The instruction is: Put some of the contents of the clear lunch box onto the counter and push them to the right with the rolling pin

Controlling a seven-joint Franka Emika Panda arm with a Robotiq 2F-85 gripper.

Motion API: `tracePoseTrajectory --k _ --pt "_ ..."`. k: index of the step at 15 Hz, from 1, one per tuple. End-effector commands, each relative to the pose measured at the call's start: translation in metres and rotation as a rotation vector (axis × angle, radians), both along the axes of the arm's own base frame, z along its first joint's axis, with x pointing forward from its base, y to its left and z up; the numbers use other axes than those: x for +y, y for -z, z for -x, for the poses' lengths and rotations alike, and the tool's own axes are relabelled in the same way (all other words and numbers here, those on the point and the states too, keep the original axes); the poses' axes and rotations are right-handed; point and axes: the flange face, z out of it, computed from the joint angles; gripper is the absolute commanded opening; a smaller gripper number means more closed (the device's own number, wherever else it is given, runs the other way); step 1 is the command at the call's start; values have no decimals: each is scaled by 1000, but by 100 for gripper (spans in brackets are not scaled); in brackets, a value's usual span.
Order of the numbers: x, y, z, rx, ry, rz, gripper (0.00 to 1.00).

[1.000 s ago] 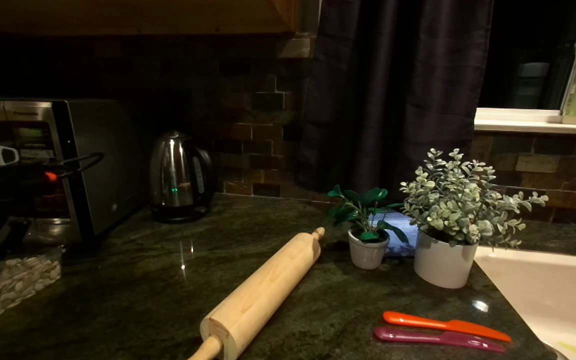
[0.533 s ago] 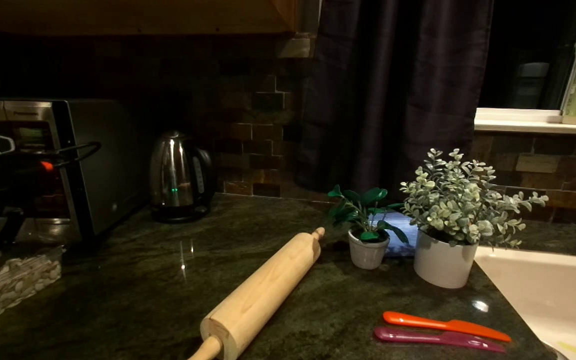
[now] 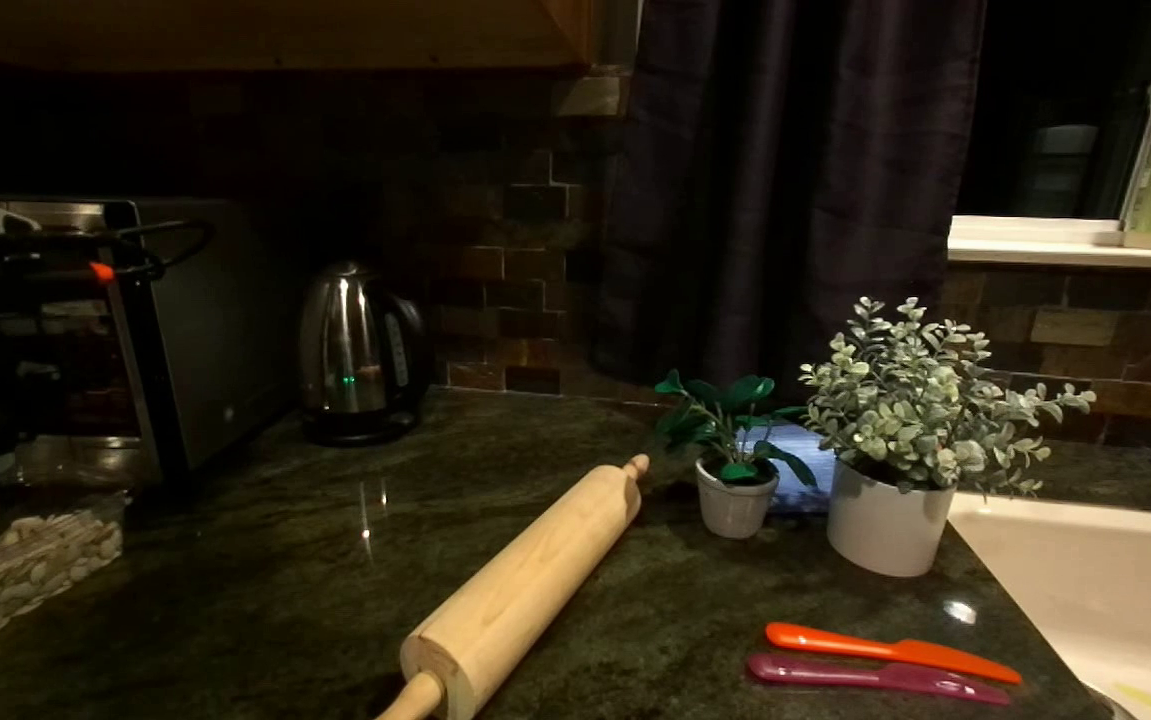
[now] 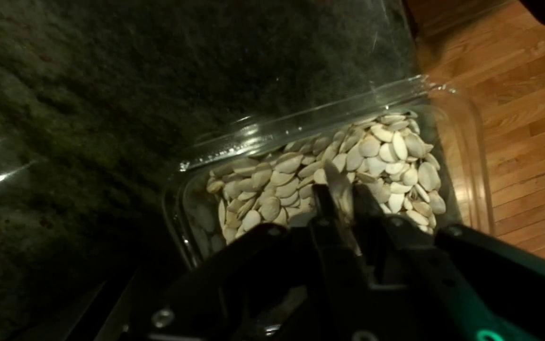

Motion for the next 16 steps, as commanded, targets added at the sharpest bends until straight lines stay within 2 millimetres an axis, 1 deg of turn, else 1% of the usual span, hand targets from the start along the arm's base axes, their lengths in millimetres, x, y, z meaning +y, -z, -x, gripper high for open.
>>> tracePoseTrajectory --k 1,4,6,9,12,16 --pt "-31 -19 4 6 82 6 4" --pt "-61 -26 -2 -1 174 0 4" --pt "-83 -24 -8 -2 263 -12 4" --pt "-116 -14 -15 5 425 -27 4" --pt "-144 -3 -17 30 596 -25 4" --pt "-172 14 -21 53 815 -26 4"
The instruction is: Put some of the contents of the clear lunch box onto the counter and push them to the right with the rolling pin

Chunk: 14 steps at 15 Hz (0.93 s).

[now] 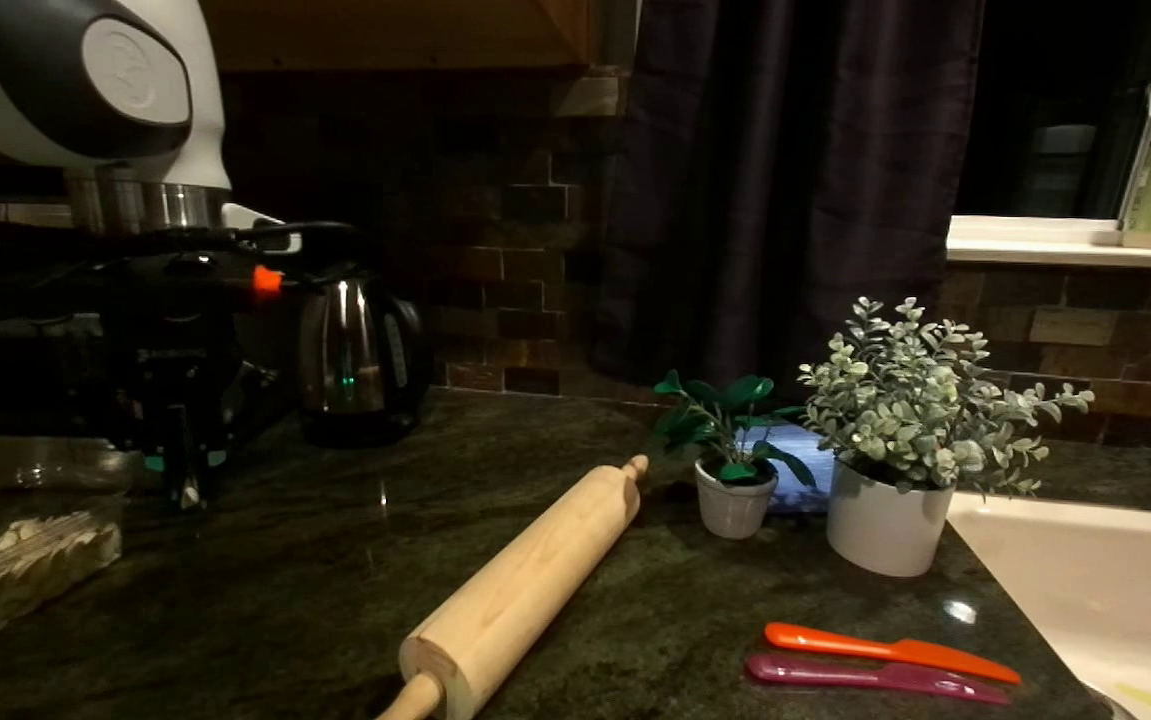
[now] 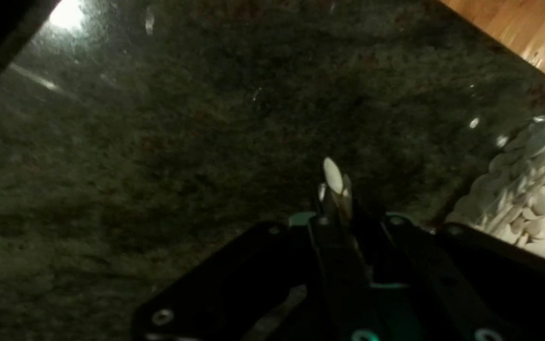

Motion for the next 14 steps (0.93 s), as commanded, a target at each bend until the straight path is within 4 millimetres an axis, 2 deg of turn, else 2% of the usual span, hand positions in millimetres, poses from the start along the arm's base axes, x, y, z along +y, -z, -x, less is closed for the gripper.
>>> tracePoseTrajectory --k 1,5,14 --pt "-20 20 -2 12 199 -11 4" --pt "-32 39 -12 -3 293 -1 4" --pt "-42 74 -26 -13 407 23 4"
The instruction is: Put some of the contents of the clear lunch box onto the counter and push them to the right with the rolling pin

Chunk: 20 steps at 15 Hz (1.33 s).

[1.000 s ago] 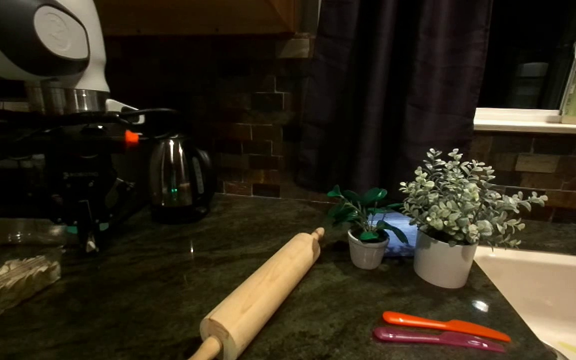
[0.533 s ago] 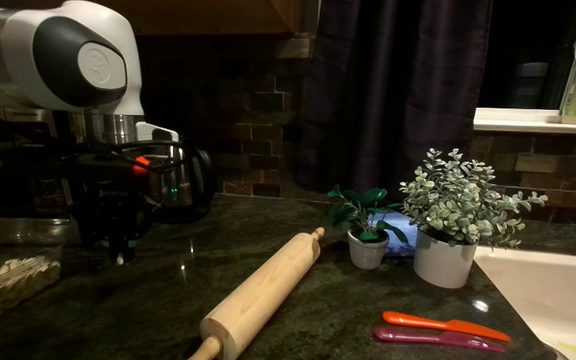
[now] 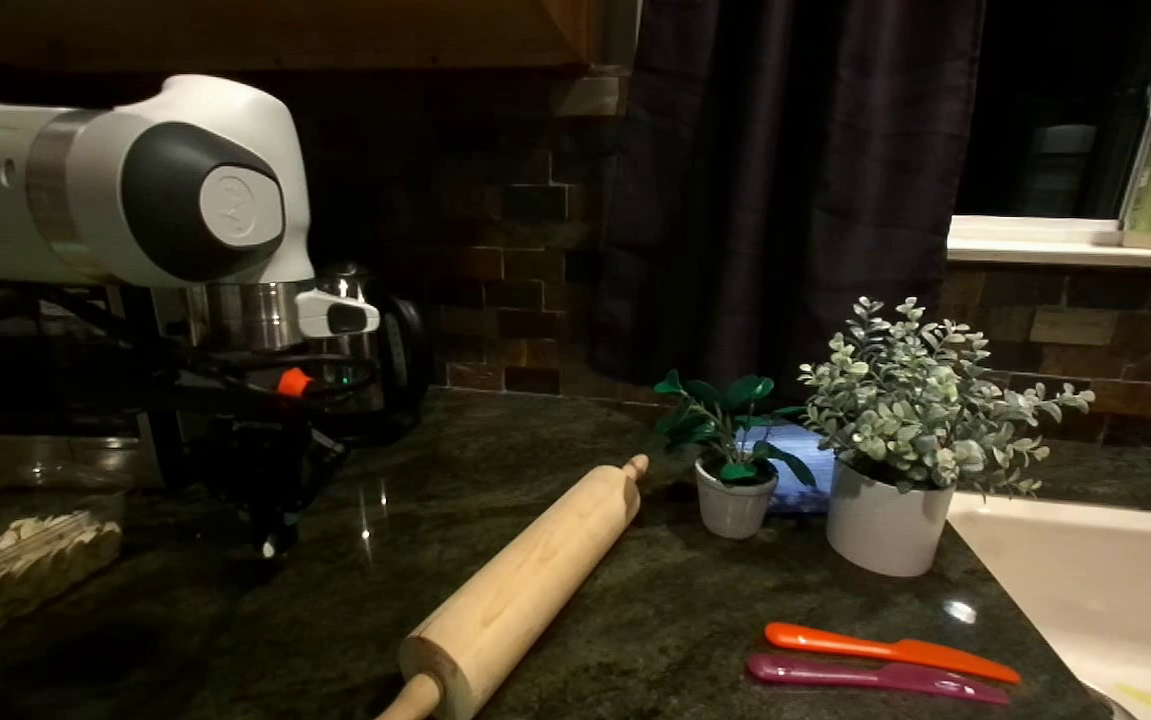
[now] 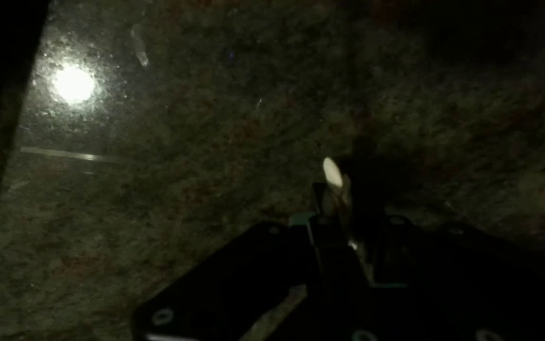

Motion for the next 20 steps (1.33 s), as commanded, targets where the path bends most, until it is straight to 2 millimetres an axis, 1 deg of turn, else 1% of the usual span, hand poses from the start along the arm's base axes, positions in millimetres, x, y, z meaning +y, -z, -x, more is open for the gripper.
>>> tracePoseTrajectory --k 1,4,5,9,10,11,12,14,15,16,17,18,19,20 --pt "-6 12 -2 5 46 17 4" --pt "-10 16 -2 14 70 18 4" --pt "-15 18 -5 12 83 21 4" --pt "-21 16 0 -1 139 32 4" --pt "-22 16 1 -1 151 36 33" --pt "-22 15 3 4 156 42 41" --pt "-19 15 7 7 163 49 47" --pt "-14 11 14 4 176 66 62" --pt "-16 8 14 5 187 76 68" --pt "-16 4 15 -1 191 88 77" --pt "-14 -1 18 -6 199 99 84" --pt "-13 -5 21 -10 205 109 92" --pt "-12 -9 26 -11 212 120 98" --pt "-11 -11 30 -10 216 128 100"
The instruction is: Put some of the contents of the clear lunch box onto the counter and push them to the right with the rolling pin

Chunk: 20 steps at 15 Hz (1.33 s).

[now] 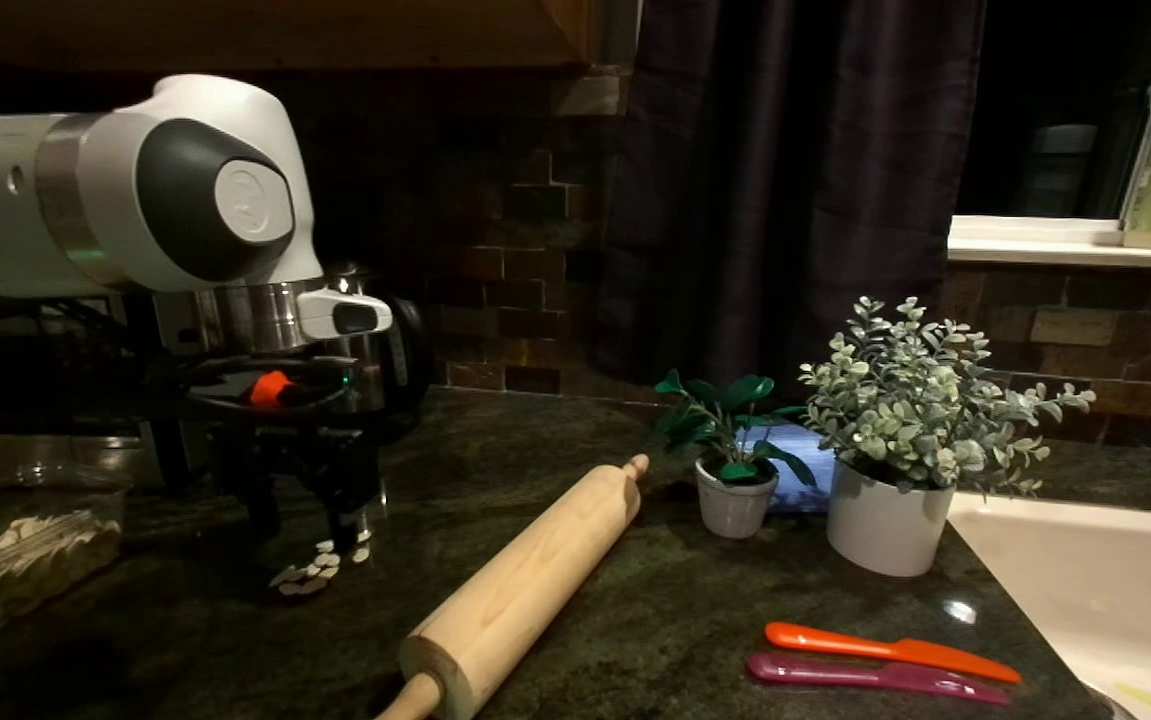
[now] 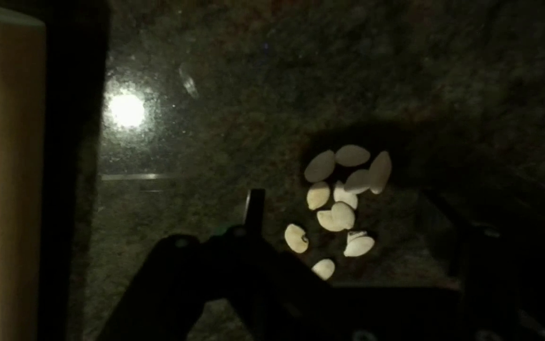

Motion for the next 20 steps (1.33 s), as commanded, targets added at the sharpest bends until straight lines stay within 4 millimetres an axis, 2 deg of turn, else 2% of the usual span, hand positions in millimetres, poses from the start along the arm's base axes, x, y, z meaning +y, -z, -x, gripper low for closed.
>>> tracePoseTrajectory --k 1,4,5,8,11,14,20 --pt "7 -13 27 5 33 36 100" --pt "10 -15 46 -4 74 2 100" --pt "8 -13 24 2 35 13 100" --pt "9 -15 36 -4 49 8 100" --pt "10 -15 38 13 52 18 100" --pt "-5 -10 49 4 105 -13 100" --pt "-52 2 83 31 319 -33 100"
